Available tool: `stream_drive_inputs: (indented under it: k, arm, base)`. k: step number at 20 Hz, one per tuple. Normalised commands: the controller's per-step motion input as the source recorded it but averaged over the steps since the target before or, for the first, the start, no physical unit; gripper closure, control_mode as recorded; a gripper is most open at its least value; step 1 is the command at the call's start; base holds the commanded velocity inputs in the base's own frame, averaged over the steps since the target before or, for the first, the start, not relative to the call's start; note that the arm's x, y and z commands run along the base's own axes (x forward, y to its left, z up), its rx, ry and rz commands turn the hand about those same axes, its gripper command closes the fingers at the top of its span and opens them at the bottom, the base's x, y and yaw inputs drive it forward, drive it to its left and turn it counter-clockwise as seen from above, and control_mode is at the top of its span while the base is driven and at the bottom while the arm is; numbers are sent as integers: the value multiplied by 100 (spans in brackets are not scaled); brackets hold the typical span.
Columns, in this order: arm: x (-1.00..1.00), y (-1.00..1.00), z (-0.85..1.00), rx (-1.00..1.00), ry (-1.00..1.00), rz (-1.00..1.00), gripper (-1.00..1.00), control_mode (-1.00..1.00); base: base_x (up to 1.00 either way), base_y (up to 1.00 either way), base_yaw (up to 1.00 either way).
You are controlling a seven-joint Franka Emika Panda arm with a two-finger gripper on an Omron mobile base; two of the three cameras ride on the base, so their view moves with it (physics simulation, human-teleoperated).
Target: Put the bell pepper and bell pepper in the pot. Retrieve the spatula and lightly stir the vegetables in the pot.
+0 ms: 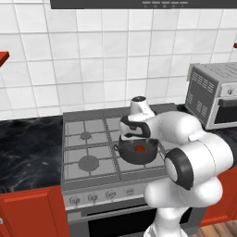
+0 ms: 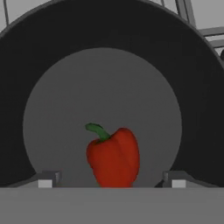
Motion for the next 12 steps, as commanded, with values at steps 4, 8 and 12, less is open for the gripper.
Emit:
stream_drive_inputs:
  k: [4, 8, 12]
  arm:
    - [-1, 0, 8, 7, 0, 0, -100, -100]
    - [-28, -13, 55, 5, -6, 0, -100, -100]
    - [-54, -25, 65, 0, -15, 1, -100, -100]
  base:
    - [0, 0, 0]
    - [0, 0, 0]
    - [0, 0, 0]
